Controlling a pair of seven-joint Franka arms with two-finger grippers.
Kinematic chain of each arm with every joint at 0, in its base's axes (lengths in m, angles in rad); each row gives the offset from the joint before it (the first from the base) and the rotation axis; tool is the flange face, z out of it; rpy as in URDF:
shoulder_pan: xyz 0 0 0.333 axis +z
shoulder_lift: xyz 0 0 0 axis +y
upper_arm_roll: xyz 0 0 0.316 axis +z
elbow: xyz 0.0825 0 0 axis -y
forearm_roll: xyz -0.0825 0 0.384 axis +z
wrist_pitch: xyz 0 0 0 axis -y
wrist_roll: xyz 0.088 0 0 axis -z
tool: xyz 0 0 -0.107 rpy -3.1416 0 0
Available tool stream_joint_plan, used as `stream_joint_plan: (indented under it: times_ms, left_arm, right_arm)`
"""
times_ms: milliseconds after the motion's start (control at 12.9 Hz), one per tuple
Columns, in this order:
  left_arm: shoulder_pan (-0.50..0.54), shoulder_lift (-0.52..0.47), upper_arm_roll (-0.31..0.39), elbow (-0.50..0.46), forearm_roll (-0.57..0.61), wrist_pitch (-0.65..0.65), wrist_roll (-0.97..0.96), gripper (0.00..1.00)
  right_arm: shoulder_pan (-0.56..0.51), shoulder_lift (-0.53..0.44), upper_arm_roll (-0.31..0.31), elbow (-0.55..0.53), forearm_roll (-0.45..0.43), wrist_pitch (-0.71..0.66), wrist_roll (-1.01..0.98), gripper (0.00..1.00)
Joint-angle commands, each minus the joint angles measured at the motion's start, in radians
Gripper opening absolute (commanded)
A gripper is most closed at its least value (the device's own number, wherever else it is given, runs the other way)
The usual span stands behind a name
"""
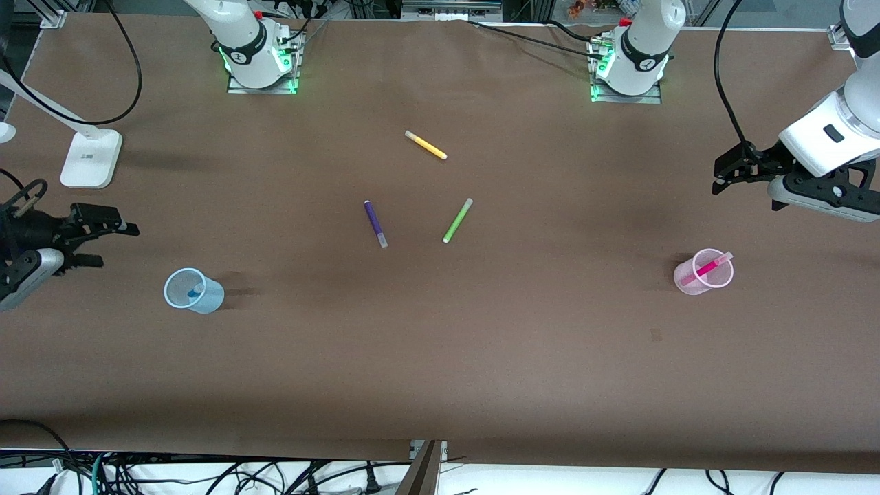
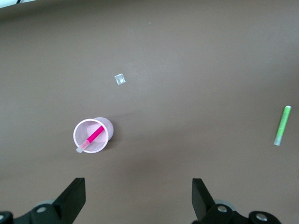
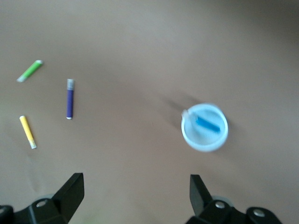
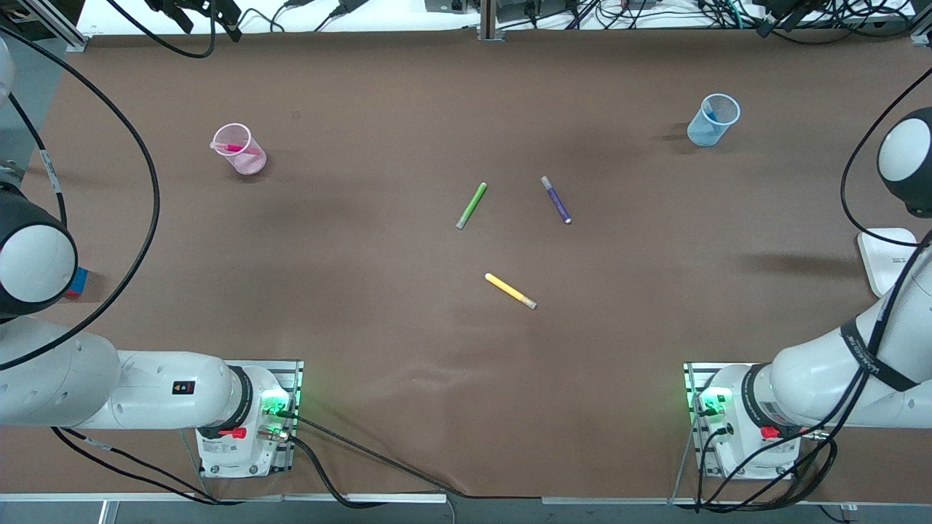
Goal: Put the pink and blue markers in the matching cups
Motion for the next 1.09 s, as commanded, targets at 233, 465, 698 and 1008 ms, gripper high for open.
stream_joint_plan:
  times_ms: [233, 465, 698, 1008]
  left_arm:
    - [0.025, -0.016, -0.002, -0.012, -0.026, -0.004, 0.040, 1.00]
    - [0.025, -0.012, -0.005, -0.012, -0.026, -0.003, 0.040, 1.00]
    - [0.025, -0.012, -0.002, -0.012, -0.024, -0.003, 0.040, 1.00]
    - [0.025, -0.014, 0.000, -0.012, -0.024, -0.004, 0.040, 1.00]
  right_arm:
    - [0.003, -0.343, 0.097, -0.358, -0.204, 0.011, 0.447, 1.00]
    - [0.003, -0.452, 0.114, -0.452, -0.231, 0.003, 0.513, 1.00]
    - [0.011, -0.512, 0.111, -0.477, -0.268, 0.007, 0.503, 1.00]
    - [0.012, -0.558, 0.109, -0.474, -0.274, -0.005, 0.486, 1.00]
